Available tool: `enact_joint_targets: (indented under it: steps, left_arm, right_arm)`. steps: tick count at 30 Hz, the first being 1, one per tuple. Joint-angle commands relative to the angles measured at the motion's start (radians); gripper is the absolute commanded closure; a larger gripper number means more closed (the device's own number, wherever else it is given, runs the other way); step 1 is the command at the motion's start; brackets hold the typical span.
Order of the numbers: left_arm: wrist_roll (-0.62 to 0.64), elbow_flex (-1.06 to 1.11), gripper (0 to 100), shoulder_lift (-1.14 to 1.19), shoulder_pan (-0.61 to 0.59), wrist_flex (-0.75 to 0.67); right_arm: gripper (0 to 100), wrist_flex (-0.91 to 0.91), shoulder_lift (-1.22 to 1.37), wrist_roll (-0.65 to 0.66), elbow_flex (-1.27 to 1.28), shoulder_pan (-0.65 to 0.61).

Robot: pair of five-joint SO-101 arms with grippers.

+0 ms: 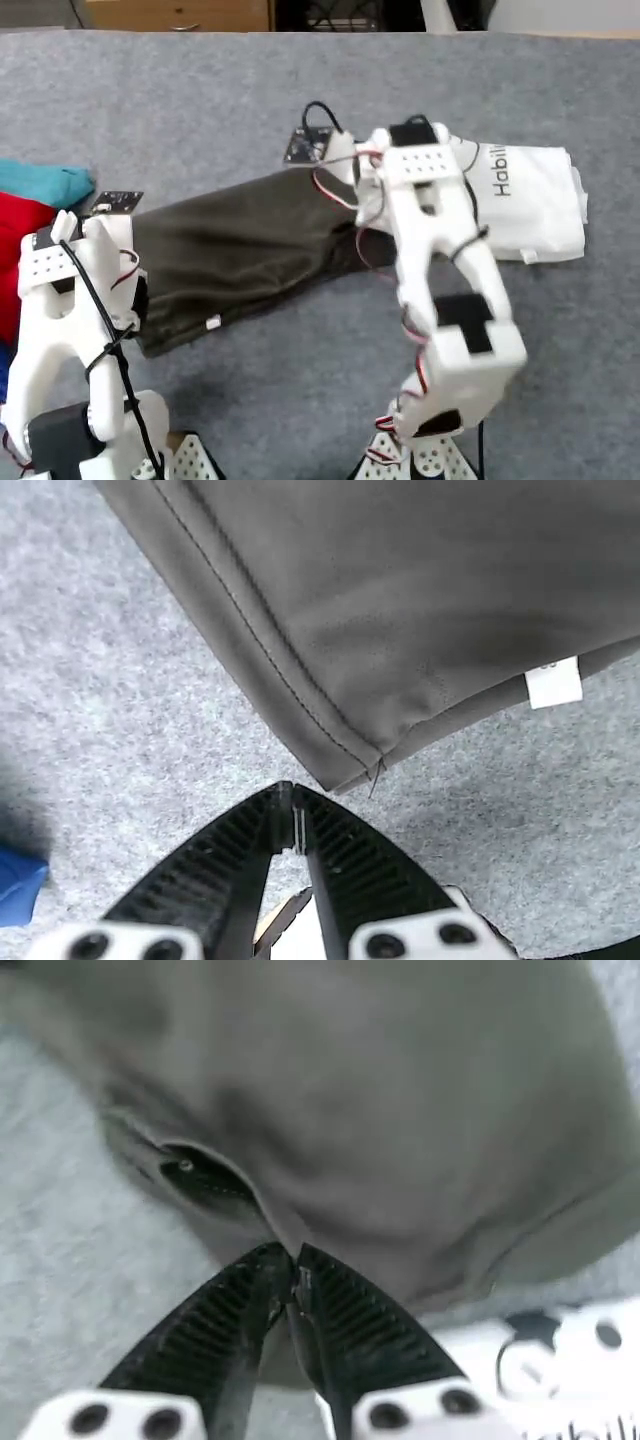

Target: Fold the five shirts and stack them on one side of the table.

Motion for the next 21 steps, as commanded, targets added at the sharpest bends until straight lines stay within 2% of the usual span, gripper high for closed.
enact_joint_targets:
  steps: [1, 9, 16, 21]
  left_arm:
    - [-0.006, -0.012, 97, -0.031, -0.002, -0.002]
    - [-0.006, -0.008, 97, -0.031, -0.002, -0.002]
    - [-0.006, -0.012, 97, -0.031, -0.002, -0.006]
    - [-0.006, -0.012, 97, -0.031, -0.002, -0.008]
  right_arm:
    - [98.4, 0.009, 0.116, 0.012, -0.176, -0.020]
    - [97.2, 0.011, 0.298, 0.003, -0.374, -0.037]
    - [74.7, 0.069, 0.257, -0.121, -0.450, -0.029]
    - [74.6, 0.255, 0.173, -0.216, -0.524, -0.031]
